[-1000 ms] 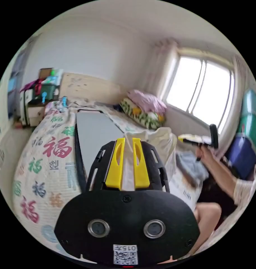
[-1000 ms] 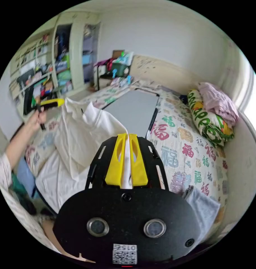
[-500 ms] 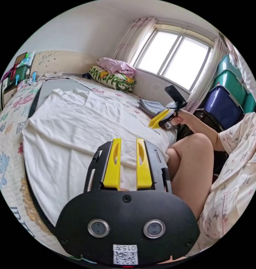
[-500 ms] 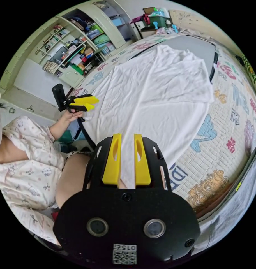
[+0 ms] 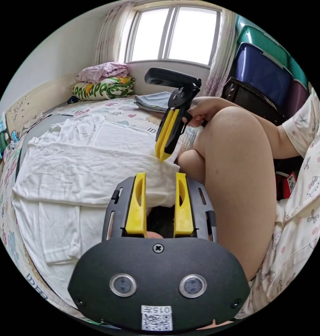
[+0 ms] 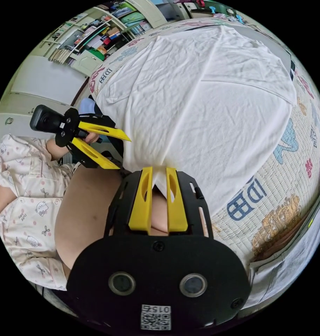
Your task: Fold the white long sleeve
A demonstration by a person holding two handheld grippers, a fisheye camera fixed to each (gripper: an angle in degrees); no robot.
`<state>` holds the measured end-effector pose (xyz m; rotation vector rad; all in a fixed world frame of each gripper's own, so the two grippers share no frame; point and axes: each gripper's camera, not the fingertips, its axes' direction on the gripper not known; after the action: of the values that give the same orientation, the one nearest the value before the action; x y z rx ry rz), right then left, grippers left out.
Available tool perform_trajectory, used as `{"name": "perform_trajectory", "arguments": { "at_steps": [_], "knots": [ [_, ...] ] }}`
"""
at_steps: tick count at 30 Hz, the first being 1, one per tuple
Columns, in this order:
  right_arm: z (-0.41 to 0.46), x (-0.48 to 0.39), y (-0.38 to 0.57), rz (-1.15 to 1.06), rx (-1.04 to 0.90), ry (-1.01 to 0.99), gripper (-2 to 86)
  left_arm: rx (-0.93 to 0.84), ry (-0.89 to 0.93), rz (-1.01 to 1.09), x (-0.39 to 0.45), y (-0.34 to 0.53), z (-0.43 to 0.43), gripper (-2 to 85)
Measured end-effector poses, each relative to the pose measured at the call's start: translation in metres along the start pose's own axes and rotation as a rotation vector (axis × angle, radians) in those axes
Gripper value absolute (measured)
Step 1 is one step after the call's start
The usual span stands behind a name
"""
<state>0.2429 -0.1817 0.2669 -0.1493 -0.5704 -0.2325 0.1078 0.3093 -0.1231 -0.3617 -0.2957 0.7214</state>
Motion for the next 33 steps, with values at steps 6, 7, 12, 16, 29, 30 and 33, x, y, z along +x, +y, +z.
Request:
{"name": "perform_trajectory", "arguments": {
  "at_steps": [6,7,12,16,29,30,33],
  "knots": [
    [-0.004,0.005,0.029,-0.057,-0.018,0.055,7.9,-0.049,-0.021,-0.006,0.019,0.012,0.029,12.8],
    [-0.005,0.008,0.033,-0.055,-0.014,0.053,7.7,-0.051,-0.026,-0.007,0.020,0.012,0.031,12.8],
    [-0.009,0.025,0.071,-0.087,-0.012,0.037,3.8,-0.053,-0.064,-0.039,0.030,0.013,0.045,13.0],
    [-0.002,0.035,0.090,-0.111,-0.059,0.042,5.1,-0.067,-0.059,-0.048,0.036,0.012,0.058,13.1],
    [-0.019,0.089,0.185,-0.201,0.051,-0.126,0.1,-0.025,-0.158,-0.110,0.047,0.009,0.053,13.5],
    [-0.024,0.093,0.190,-0.202,0.069,-0.155,0.0,0.008,-0.178,-0.129,0.045,0.008,0.044,13.5],
    [-0.034,0.100,0.194,-0.206,0.109,-0.239,-0.1,0.093,-0.190,-0.196,0.037,0.006,0.021,13.8]
  ]
}}
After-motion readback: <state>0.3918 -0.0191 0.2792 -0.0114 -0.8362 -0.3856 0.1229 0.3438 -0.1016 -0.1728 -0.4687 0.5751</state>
